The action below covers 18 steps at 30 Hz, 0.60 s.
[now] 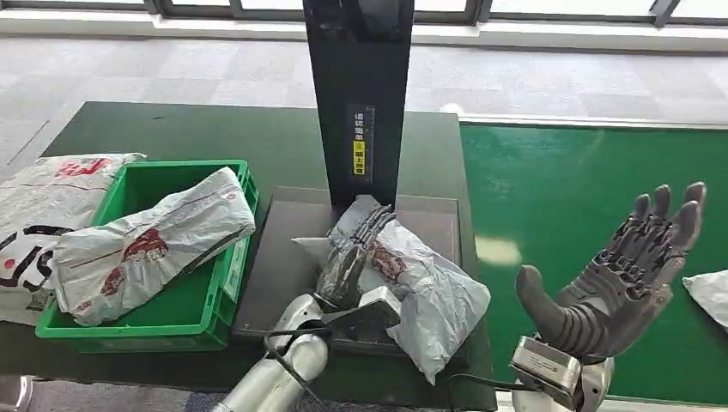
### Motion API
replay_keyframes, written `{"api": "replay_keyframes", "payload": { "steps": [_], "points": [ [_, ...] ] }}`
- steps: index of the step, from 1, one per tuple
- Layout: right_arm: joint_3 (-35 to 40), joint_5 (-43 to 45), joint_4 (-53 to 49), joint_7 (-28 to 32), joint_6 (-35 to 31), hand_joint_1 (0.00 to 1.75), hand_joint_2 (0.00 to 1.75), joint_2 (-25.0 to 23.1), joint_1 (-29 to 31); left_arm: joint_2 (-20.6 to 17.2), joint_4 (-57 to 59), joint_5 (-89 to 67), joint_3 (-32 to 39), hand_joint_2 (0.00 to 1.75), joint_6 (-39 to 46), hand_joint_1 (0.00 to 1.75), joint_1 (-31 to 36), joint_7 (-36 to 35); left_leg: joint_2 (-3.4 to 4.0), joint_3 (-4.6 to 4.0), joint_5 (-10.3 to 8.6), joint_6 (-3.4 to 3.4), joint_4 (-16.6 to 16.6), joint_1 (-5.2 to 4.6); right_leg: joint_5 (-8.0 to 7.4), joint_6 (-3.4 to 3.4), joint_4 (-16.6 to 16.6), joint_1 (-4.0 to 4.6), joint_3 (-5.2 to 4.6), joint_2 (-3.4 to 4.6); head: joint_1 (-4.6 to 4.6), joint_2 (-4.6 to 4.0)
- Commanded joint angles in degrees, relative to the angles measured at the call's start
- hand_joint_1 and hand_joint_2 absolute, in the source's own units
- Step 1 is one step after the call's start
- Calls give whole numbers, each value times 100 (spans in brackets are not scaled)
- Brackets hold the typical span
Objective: Moved the parcel from conveyor to table for the left to box.
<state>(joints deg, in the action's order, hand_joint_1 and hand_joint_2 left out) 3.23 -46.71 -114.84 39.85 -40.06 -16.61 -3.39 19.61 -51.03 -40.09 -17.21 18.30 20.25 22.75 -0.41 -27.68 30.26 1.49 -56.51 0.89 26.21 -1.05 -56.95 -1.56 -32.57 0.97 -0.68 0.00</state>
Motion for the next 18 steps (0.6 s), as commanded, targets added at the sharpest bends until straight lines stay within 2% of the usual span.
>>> {"api": "replay_keyframes", "payload": {
  "steps": [1, 18],
  "points": [
    [-313, 23, 172, 15, 6, 0, 175, -339, 397, 39, 1842, -173, -1241, 175, 602, 0, 1017, -564, -4, -3, -4, -6, 4, -2, -2, 10, 2, 1, -1, -14, 0, 0],
    [-311, 23, 173, 15, 6, 0, 175, -339, 396, 39, 1852, -180, -1242, 175, 613, 0, 1022, -575, 10, -16, -3, -5, 6, -1, -4, 11, 3, 2, -4, 1, 0, 0]
  ]
}}
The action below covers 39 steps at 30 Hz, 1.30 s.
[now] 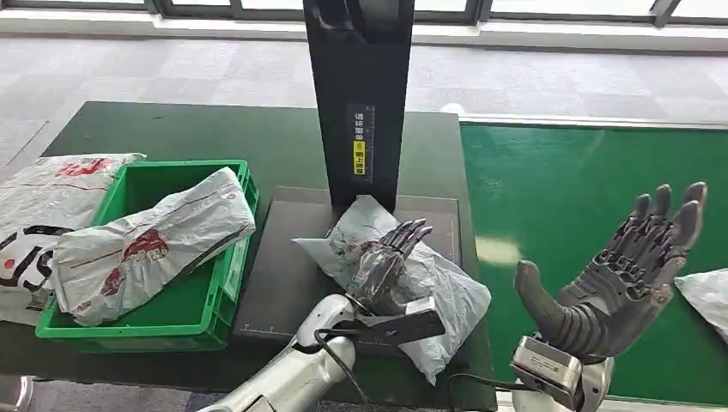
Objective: Moved the parcel from conveyor to table for the left to box.
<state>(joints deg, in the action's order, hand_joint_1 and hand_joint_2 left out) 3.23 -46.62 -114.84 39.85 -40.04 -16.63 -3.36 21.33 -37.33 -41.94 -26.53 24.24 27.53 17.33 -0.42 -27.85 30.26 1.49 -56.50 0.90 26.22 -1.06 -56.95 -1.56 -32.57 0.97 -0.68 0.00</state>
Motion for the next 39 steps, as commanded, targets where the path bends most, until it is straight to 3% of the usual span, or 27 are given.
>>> {"api": "replay_keyframes", "payload": {
  "steps": [1, 6, 11, 12, 15, 16, 18, 19, 20, 39],
  "points": [
    [-312, 9, 175, 15, 4, 0, 175, -337, 384, -133, 608, -109, -378, 175, 37, 0, 350, -157, 11, 1, -1, -5, 3, -1, -4, 9, 1, 1, -4, 3, 0, 0],
    [-281, -14, 201, 15, 4, 0, 175, -337, 340, -133, 919, -543, -560, 175, 306, 0, 499, -609, 12, 5, -6, -7, 12, 0, -8, 14, 10, 4, 1, -1, 0, 0],
    [-287, -12, 164, 15, 4, 0, 175, -337, 304, -133, 1318, -1680, -1061, 175, 590, 0, 744, -1873, 5, 0, -4, -6, 6, 0, -5, 12, 5, 3, -1, -5, 0, 0],
    [-306, -15, 150, 15, 4, 0, 175, -337, 297, -133, 1424, -2141, -1246, 175, 462, 0, 810, -2475, 5, 0, -1, -4, 2, 1, -2, 9, 1, 3, 0, -3, 0, 0],
    [-308, -11, 145, 15, 4, 0, 175, -337, 293, -133, 1467, -2237, -1265, 175, 422, 0, 836, -2607, 10, 3, -5, -6, 10, 0, -7, 13, 8, 4, 1, -2, 0, 0],
    [-343, -4, 139, 15, 4, 0, 175, -337, 271, -159, 1557, -2560, -1330, 175, 398, 0, 889, -3098, 11, 0, -4, -6, 7, 1, -6, 12, 6, 4, 0, 0, 0, 0],
    [-338, -5, 114, 15, 4, 0, 175, -337, 233, -205, 1569, -2754, -1316, 175, 303, 16, 891, -3318, 14, 1, -5, -6, 11, 0, -8, 15, 9, 4, 0, 1, 0, 0],
    [-338, -9, 109, 15, 4, 0, 175, -337, 224, -226, 1563, -2844, -1302, 175, 221, 65, 884, -3395, 11, 0, -2, -4, 5, 0, -4, 10, 3, 3, -1, 2, 0, 0],
    [-343, -9, 109, 15, 4, 0, 175, -337, 222, -234, 1555, -2910, -1298, 175, 166, 175, 879, -3443, 14, 3, -5, -5, 11, 0, -7, 13, 8, 3, 1, 2, 0, 0],
    [-315, 25, 192, 15, 4, 0, 175, -337, 139, -393, 1385, -3723, -819, 175, -697, 175, 655, -3864, 13, -10, 0, -3, 8, 1, -2, 8, 4, 2, 7, 7, 0, 0]
  ]
}}
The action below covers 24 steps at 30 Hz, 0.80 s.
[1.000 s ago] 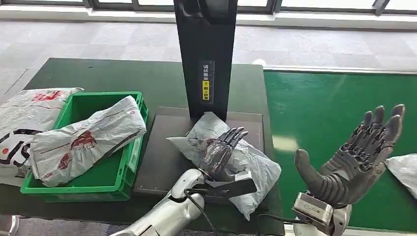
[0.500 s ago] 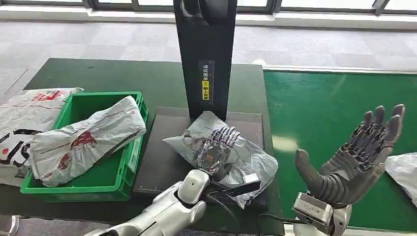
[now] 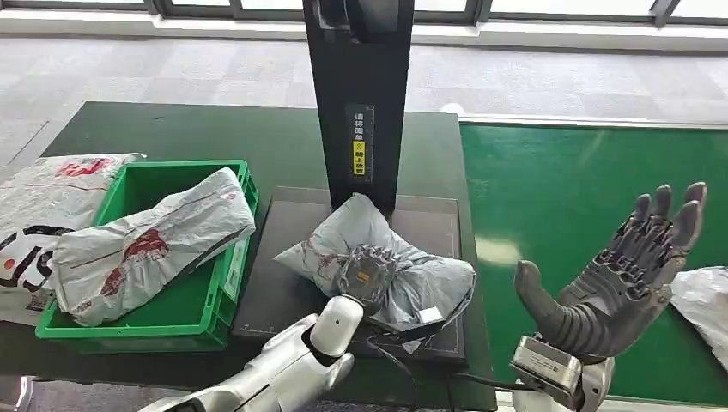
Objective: Moved the parcel from conveyor to table for the left to box.
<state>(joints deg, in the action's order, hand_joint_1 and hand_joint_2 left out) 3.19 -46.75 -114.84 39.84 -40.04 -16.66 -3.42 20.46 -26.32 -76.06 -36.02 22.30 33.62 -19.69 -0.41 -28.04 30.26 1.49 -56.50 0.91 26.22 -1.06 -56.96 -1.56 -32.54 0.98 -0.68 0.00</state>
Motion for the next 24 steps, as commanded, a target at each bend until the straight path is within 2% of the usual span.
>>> {"api": "replay_keyframes", "payload": {
  "steps": [1, 8, 11, 13, 14, 15, 17, 20, 22, 24],
  "points": [
    [-317, 40, 211, 16, 4, 0, 175, -334, 159, -320, 286, -363, 204, 175, -605, 175, 33, -179, 19, 13, -4, -5, 17, 1, -7, 13, 13, 4, 5, 9, 0, 0],
    [-391, 130, 198, -7, 4, 0, 175, -334, 100, -361, 200, -729, 501, 175, -885, 175, -6, -231, 17, 5, -2, -3, 10, 1, -5, 9, 7, 3, 9, 10, 0, 0],
    [-288, 9, 20, -139, 4, 0, 175, -334, -24, -441, -41, -1011, 608, 175, -433, 175, -78, -354, 14, 9, -1, -3, 10, 1, -4, 8, 6, 3, 13, 6, 0, 0],
    [-264, -66, -80, -220, 4, 0, 175, -334, -57, -550, -703, -1219, 851, 175, 974, 175, -206, -498, 17, 7, -4, -3, 14, 1, -7, 12, 9, 3, 9, 7, 0, 0],
    [-265, -81, -103, -235, 4, 0, 175, -334, -65, -577, -922, -1249, 962, 175, 1401, 175, -257, -488, 16, 5, -2, -2, 8, 1, -5, 10, 3, 2, 7, 7, 0, 0],
    [-272, -79, -126, -234, 4, 0, 175, -334, -79, -725, -1887, -1245, 1149, 175, 1770, 175, -496, -372, 20, 5, -4, -3, 12, 1, -7, 14, 6, 3, 4, 8, -2, 0],
    [-273, -79, -125, -235, 4, 0, 175, -334, -80, -732, -1922, -1254, 1167, 175, 1770, 175, -513, -357, 12, -4, -2, -1, 2, 4, -3, 12, -2, 5, -5, 2, 0, 0],
    [-389, 71, -86, -96, 4, 0, 175, -334, -63, -980, -4338, -1394, 1709, 175, 1770, 175, -1287, 113, 13, 46, -6, 1, 7, 1, -1, 13, -3, 3, -4, 5, 0, 0],
    [-455, 156, -38, -16, 4, 0, 175, -334, -50, -1003, -5234, -1394, 1966, 175, 1770, 175, -1458, 362, 29, 40, -4, 1, 4, 2, -3, 14, -9, 4, -13, 19, 0, 0],
    [-455, 156, -38, -16, 4, 0, 175, -334, -50, -1003, -5234, -1394, 1966, 175, 1770, 175, -1458, 362, 14, 24, -7, 3, -4, 7, -3, 11, -9, 8, -22, 8, 0, 0]
  ]
}}
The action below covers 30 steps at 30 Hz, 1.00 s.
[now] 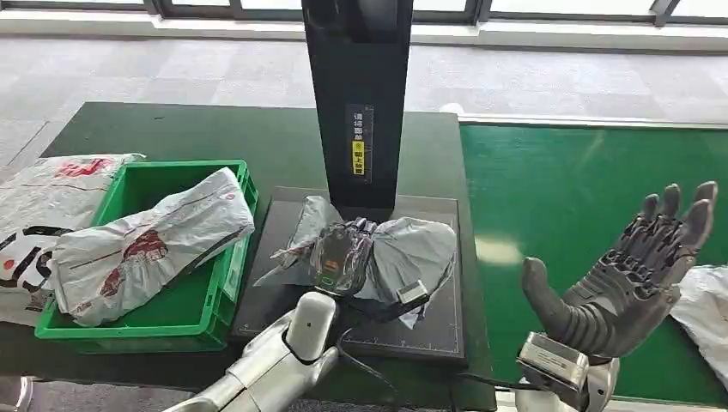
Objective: Moved the parcel from conveyor to table for the left to box.
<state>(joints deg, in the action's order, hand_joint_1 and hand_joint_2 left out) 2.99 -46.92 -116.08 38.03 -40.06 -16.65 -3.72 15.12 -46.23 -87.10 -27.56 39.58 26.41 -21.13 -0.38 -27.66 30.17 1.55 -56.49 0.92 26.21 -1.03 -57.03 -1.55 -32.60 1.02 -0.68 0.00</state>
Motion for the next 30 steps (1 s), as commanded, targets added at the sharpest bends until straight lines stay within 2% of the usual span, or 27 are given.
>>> {"api": "replay_keyframes", "payload": {
  "steps": [1, 5, 8, 14, 15, 18, 19, 21, 22, 28, 30],
  "points": [
    [-435, 173, 87, 165, 6, 0, 175, -335, -21, -469, -3243, -290, 1120, 175, 42, 175, -737, 506, 14, -10, 3, -5, 2, 4, -1, 13, 2, 7, -15, 4, 0, 0],
    [-450, 213, 108, 196, 6, 0, 175, -335, 0, -458, -4062, -290, 1442, 175, 42, 175, -899, 787, 19, -11, 2, -5, 5, 0, -3, 10, 3, 2, -14, 10, 0, 0],
    [-446, 227, 136, 197, 6, 0, 175, -335, 21, -199, -4547, -263, 1996, 175, 42, 175, -1063, 1298, 23, -43, 4, -5, -1, 3, -5, 12, -1, 5, -22, 12, 0, 0],
    [-458, 155, 280, 197, 6, 0, 175, -335, 207, 266, -4906, 65, 2937, 175, 42, 175, -1041, 2432, 23, -33, 3, -10, 8, 3, -6, 14, 8, 7, -12, 9, 0, 0],
    [-459, 152, 292, 197, 6, 0, 175, -335, 220, 388, -4860, 100, 3251, 175, 42, 175, -991, 2636, 16, -35, 3, -8, 3, 2, -4, 10, 3, 5, -14, 6, -2, 0],
    [-394, 142, 306, 197, 6, 0, 175, -335, 209, 365, -4787, 286, 3863, 175, 42, 175, -783, 2742, 27, -28, 0, -10, 12, 3, -9, 14, 10, 6, -10, 13, 0, 0],
    [-370, 138, 318, 197, 6, 0, 175, -335, 212, 431, -4674, 405, 4359, 175, 42, 175, -665, 3030, 23, -29, 1, -7, 9, 1, -6, 11, 5, 3, -8, 12, 0, 0],
    [-325, 143, 345, 197, 6, 0, 175, -335, 214, 319, -4527, 507, 4793, 175, 42, 175, -570, 3051, 28, -48, -2, -6, 11, 1, -9, 14, 7, 3, -10, 16, 0, 0],
    [-293, 146, 377, 197, 6, 0, 175, -335, 221, 477, -4295, 638, 5512, 175, 42, 175, -319, 3585, 24, -51, 1, -4, 8, 0, -6, 11, 2, 2, -11, 16, 0, 0],
    [-293, 146, 377, 197, 6, 0, 175, -335, 221, 477, -4295, 638, 5512, 175, 42, 175, -319, 3585, 5, -46, -2, -4, 5, 3, -2, 9, 1, 5, -14, -4, 0, 0],
    [-293, 146, 377, 197, 6, 0, 175, -335, 221, 477, -4295, 638, 5512, 175, 42, 175, -319, 3585, 7, -3, -2, -4, 10, 4, 0, 13, 3, 8, -6, -4, -2, 0]
  ]
}}
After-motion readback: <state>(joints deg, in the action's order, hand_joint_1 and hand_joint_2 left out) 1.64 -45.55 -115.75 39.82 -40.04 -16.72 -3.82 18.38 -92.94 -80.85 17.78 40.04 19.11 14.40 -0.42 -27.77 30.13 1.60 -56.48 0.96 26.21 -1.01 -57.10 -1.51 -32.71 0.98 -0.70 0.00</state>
